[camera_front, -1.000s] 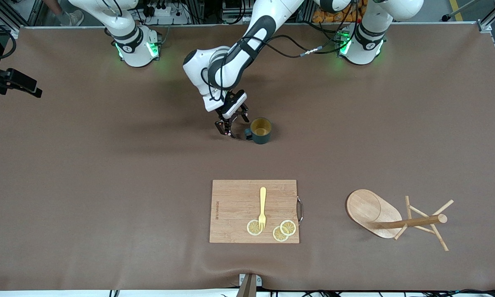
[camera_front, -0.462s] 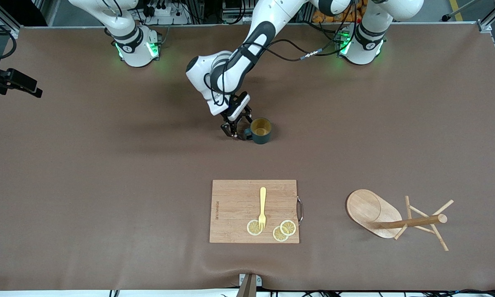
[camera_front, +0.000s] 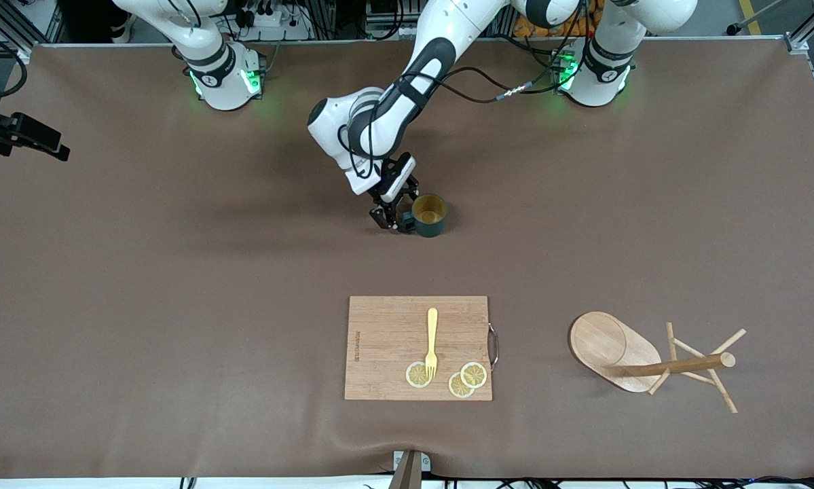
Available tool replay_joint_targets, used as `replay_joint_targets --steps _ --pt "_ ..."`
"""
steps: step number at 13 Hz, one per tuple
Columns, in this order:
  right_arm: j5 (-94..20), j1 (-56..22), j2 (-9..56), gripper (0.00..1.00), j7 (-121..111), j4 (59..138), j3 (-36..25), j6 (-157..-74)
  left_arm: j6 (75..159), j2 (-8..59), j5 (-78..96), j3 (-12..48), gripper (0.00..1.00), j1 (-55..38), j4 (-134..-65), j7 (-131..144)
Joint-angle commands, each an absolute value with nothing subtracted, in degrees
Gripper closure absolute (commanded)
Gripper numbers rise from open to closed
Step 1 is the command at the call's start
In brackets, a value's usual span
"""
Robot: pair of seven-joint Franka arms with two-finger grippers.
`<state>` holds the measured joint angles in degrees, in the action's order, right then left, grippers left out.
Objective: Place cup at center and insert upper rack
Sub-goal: 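Close the left gripper on the mug handle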
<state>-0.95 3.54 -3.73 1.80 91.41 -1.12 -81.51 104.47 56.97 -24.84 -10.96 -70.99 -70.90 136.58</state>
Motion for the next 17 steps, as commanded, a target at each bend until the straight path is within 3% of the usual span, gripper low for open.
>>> replay_joint_targets --steps 1,7,13,17 --pt "-1.58 3.87 -2.99 0.00 2.29 90.09 -0.79 -81.04 103.27 56.95 -23.91 -11.25 0.11 -71.10 -70.31 138.07" --pt "-1.58 3.61 -2.99 0.00 2.29 90.09 -0.70 -81.04 103.27 56.60 -22.85 -11.25 0.39 -70.84 -70.22 138.08" --pt "-1.58 3.60 -2.99 0.00 2.29 90.09 -0.70 -81.04 103.71 56.51 -22.68 -11.25 0.49 -70.58 -70.22 137.72" --pt "-1.67 3.60 -2.99 0.00 2.29 90.09 -0.70 -81.04 103.71 57.13 -22.59 -10.81 0.49 -70.58 -70.49 138.08"
